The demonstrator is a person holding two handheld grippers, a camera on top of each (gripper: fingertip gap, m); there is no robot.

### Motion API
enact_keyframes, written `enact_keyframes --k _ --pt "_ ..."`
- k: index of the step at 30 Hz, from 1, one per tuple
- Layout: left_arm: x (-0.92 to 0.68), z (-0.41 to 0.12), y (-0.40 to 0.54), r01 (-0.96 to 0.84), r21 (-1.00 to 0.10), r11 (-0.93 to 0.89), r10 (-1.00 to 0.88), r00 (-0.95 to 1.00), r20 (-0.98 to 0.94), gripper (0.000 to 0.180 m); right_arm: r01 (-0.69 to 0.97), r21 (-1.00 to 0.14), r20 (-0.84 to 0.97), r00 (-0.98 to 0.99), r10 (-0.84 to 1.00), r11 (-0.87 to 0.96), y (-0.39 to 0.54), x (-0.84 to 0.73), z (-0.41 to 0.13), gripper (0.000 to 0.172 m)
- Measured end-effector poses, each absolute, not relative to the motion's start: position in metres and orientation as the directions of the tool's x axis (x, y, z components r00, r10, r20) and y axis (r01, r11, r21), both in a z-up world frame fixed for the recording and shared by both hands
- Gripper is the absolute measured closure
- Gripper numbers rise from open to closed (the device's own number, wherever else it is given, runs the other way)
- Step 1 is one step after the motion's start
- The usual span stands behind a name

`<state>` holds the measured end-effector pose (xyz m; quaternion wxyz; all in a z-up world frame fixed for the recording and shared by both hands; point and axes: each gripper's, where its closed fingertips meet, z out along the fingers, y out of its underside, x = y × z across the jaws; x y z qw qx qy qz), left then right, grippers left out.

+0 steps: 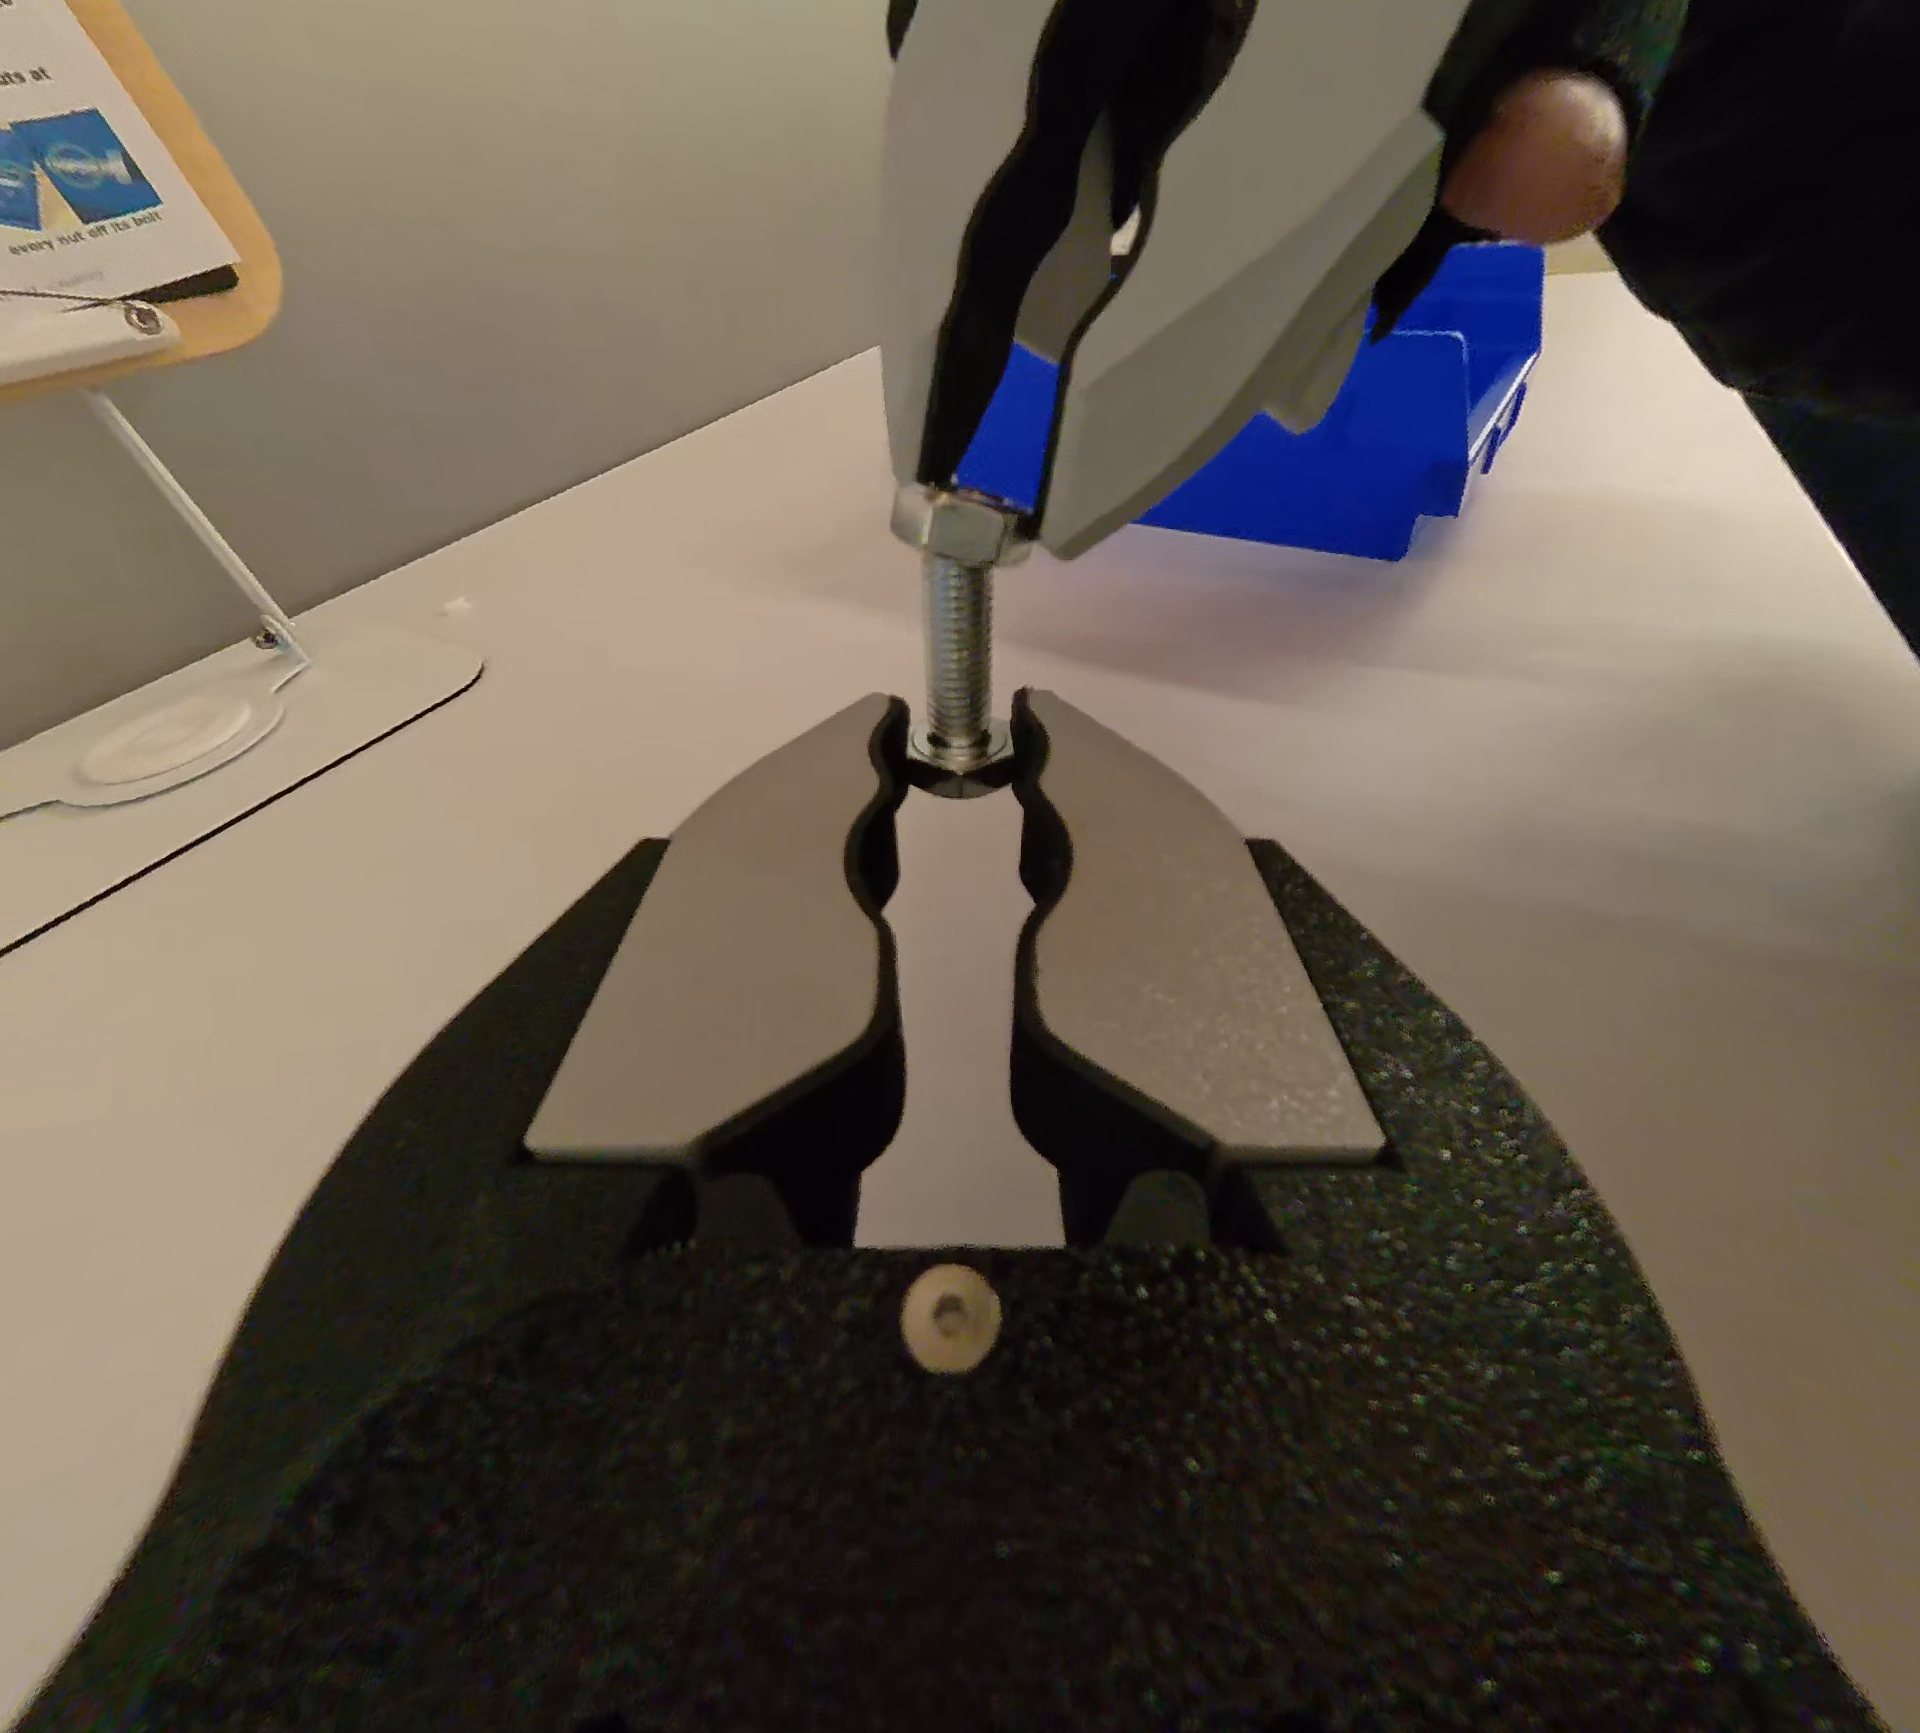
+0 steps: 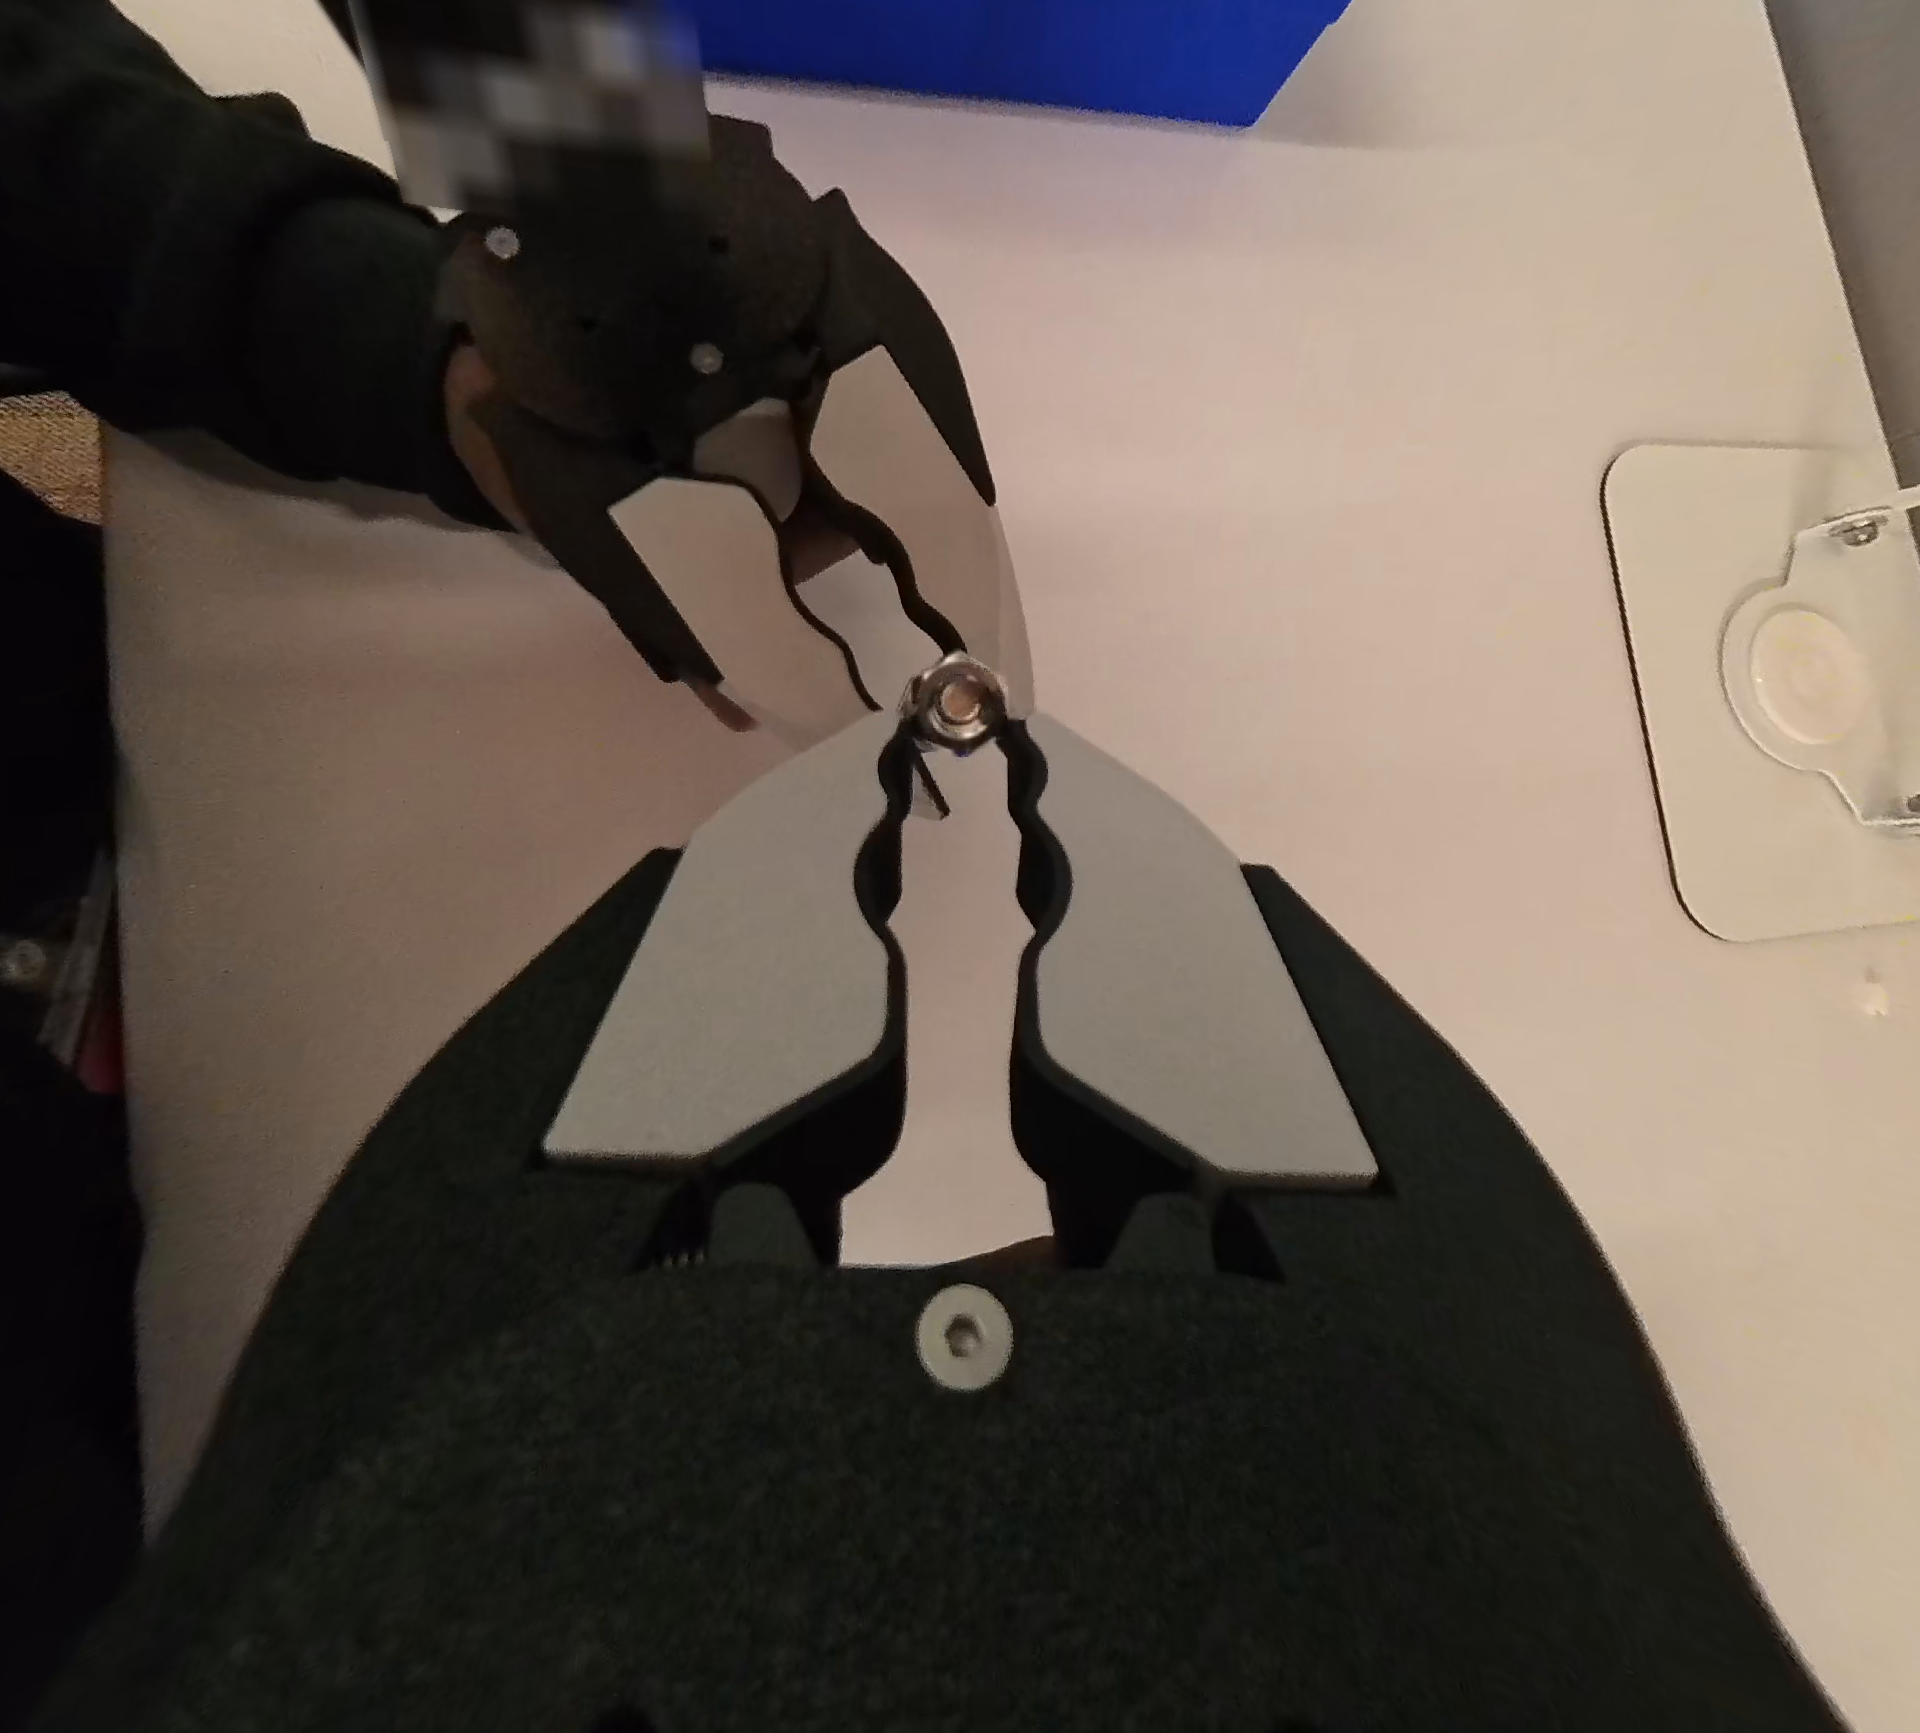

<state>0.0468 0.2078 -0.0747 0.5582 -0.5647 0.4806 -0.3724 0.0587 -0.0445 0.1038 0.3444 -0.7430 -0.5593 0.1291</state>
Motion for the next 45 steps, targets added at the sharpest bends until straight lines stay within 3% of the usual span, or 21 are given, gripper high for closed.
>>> enact_keyframes --k 8,14,17,30,34,40,45 --pt "0.049 -0.074 0.202 -0.097 -0.994 0.042 -0.976 0.211 -0.062 0.162 0.752 -0.658 0.253 0.270 0.929 -0.039 -0.045 0.062 0.113 0.154" --pt "0.051 -0.077 0.195 -0.103 -0.995 0.004 -0.990 0.142 -0.019 0.162 0.737 -0.545 0.484 -0.112 0.868 0.399 -0.058 0.062 0.118 0.143" --pt "0.052 -0.082 0.192 -0.133 -0.991 0.009 -0.993 0.115 -0.024 0.162 0.732 -0.481 0.501 -0.222 0.837 0.482 -0.059 0.065 0.117 0.144" --pt "0.057 -0.088 0.183 -0.184 -0.983 0.024 -0.997 0.062 -0.036 0.162 0.767 -0.379 0.396 -0.371 0.840 0.517 -0.064 0.063 0.094 0.142" --pt "0.058 -0.090 0.179 -0.203 -0.978 0.049 -0.997 0.045 -0.059 0.162 0.790 -0.351 0.361 -0.382 0.851 0.503 -0.063 0.066 0.083 0.153" --pt "0.057 -0.095 0.185 -0.272 -0.951 0.150 -0.979 0.094 -0.181 0.162 0.839 -0.397 0.242 -0.296 0.924 0.372 -0.063 0.068 0.079 0.154" --pt "0.050 -0.095 0.205 -0.360 -0.908 0.213 -0.917 0.248 -0.313 0.162 0.882 -0.431 0.235 -0.092 0.968 0.189 -0.050 0.062 0.078 0.152"
